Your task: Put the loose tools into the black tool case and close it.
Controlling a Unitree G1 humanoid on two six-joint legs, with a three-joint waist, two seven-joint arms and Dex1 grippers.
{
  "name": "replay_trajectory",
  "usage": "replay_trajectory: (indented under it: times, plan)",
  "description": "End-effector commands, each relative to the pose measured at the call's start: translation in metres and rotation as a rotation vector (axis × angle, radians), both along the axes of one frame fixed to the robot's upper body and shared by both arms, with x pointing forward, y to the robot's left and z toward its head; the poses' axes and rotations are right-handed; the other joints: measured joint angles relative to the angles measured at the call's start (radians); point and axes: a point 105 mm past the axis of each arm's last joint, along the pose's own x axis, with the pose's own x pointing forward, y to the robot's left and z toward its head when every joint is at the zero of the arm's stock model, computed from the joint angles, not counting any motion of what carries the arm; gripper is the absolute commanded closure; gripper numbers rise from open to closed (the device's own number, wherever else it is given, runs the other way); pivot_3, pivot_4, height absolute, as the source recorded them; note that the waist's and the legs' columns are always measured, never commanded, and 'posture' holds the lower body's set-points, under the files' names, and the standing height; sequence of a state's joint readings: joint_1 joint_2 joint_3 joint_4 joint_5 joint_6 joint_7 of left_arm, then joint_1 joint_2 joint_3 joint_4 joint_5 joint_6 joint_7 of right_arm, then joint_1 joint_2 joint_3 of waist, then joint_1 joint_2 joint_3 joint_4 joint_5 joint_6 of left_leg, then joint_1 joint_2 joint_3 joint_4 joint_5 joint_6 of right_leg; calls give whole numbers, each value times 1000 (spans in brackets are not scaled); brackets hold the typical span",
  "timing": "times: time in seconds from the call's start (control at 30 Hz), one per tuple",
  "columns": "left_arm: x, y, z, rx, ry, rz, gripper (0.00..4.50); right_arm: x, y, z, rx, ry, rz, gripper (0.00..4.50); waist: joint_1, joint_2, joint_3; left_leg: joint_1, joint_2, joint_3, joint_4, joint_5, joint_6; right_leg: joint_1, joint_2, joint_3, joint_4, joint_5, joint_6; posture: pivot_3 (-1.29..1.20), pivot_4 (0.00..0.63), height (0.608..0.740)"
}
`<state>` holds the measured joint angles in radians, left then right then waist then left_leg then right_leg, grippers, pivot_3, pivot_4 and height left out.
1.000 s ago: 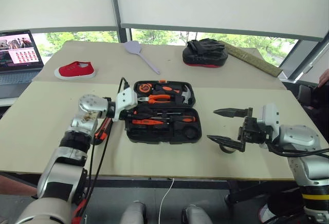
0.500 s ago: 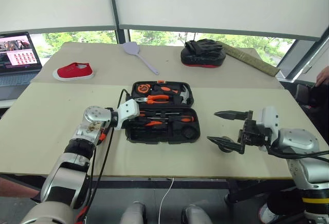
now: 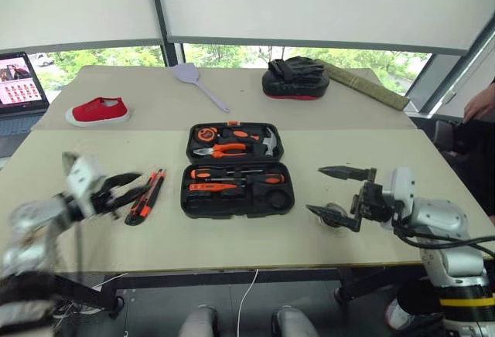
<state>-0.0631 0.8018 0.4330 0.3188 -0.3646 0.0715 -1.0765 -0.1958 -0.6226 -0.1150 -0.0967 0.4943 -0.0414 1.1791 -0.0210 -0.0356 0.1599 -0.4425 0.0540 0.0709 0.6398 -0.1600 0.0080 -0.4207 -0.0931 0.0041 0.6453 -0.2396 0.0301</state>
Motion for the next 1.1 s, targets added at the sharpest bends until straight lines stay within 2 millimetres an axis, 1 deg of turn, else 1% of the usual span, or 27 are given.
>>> replay_trajectory:
  times: [0.03,0.1,0.13,0.17,0.27,0.33,0.37,0.4,0.43,0.5,0.57,0.6,0.63,0.77,0.83,0.87,0.9,0.93,0.97,1.03,1.07,1.1]
  plan:
    - [-29,46,25,34,-39,229,710,-8,2,13,53,-50,53,0,7,-2,1,0,0,0,0,0,0,0,0,0,0,0,0,0,150,740]
    - [-47,55,17,49,43,273,51,-10,4,11,48,-47,66,0,21,-2,1,1,4,0,0,0,-1,-1,-1,-3,-1,-1,-2,0,150,740]
    - [-53,58,15,64,71,287,51,-11,5,10,46,-51,70,0,26,-2,1,1,6,1,0,-4,-9,-1,-2,-6,-4,-3,-6,0,150,740]
    - [-58,57,13,47,113,292,51,-11,6,9,47,-50,74,0,32,-2,1,1,9,3,0,-6,-11,-1,-3,-9,-6,-5,-8,0,150,740]
    - [-52,37,19,-3,143,228,51,-9,10,7,43,-58,90,0,39,-2,1,1,15,13,0,-6,-12,-1,-9,-15,-6,-5,-8,0,150,740]
    - [-37,19,26,-39,133,191,51,-6,13,9,41,-69,100,0,42,-2,1,1,15,17,-1,-6,-12,-2,-13,-18,-5,-4,-8,0,150,740]
    - [-24,9,29,-56,145,208,51,-5,14,10,38,-76,107,0,44,-1,1,1,15,18,-1,-6,-12,-2,-14,-19,-5,-4,-9,0,150,740]
    - [-16,3,31,-63,156,224,51,-4,15,11,37,-81,112,0,45,-1,1,1,15,19,-1,-6,-12,-2,-15,-20,-4,-4,-8,0,150,740]
    - [-5,-10,33,-88,171,224,51,-3,16,12,35,-85,115,0,46,-1,1,1,14,19,-1,-6,-12,-2,-14,-20,-4,-4,-8,0,150,740]
    - [10,-29,35,-121,196,220,51,-1,17,14,32,-92,119,0,44,-2,0,1,13,20,-1,-6,-12,-1,-13,-20,-4,-3,-8,0,150,740]
    - [20,-41,35,-125,211,226,51,-1,18,15,31,-99,120,0,38,-3,0,1,13,20,0,-5,-12,1,-10,-19,-3,1,-2,0,150,740]
    - [26,-45,32,-112,235,248,51,0,18,16,32,-102,119,0,34,-3,0,1,14,20,1,-3,-11,3,-7,-17,-3,1,-2,0,150,740]
    - [30,-46,27,-92,265,279,51,0,19,17,32,-104,119,0,29,-3,0,1,14,20,1,1,-4,4,-6,-16,-3,1,-2,0,150,740]
    - [45,-61,11,-76,329,254,51,-3,22,20,43,-106,148,0,16,-3,0,-1,17,19,0,-2,-6,0,0,-13,0,-2,-4,0,150,740]
    - [49,-60,-2,20,358,267,561,-7,25,21,45,-102,174,0,16,-3,0,-1,18,19,0,-2,-6,0,1,-14,1,-2,-5,0,150,740]
    - [50,-62,-7,49,365,254,713,-8,26,22,44,-104,179,0,15,-3,0,-1,18,19,0,-2,-6,0,1,-14,1,-2,-5,0,150,740]
    - [50,-64,-11,64,366,233,1053,-8,26,23,43,-106,180,0,16,-2,0,0,19,19,0,-1,-6,0,1,-14,1,-2,-5,0,150,740]
    - [51,-64,-12,72,353,222,1490,-9,26,24,42,-108,180,0,17,-2,-1,1,18,19,0,-1,-7,1,1,-13,1,-2,-5,0,150,740]
    - [52,-62,-10,69,335,217,1784,-10,26,24,41,-110,179,0,18,-2,-1,2,18,20,0,-1,-7,1,1,-13,1,-2,-5,0,150,740]
    - [57,-62,7,16,249,157,2521,-11,24,26,40,-112,169,0,20,-2,-1,2,18,20,0,-1,-8,1,0,-13,1,-2,-6,0,150,740]
    - [58,-65,21,5,188,98,2767,-12,22,27,39,-112,162,0,21,-2,-1,2,18,20,0,-1,-8,1,0,-13,1,-2,-6,0,150,740]
    - [59,-68,33,2,129,28,2770,-12,20,28,38,-111,152,0,24,-2,-1,1,18,20,0,-1,-8,1,0,-13,1,-2,-6,0,150,740]
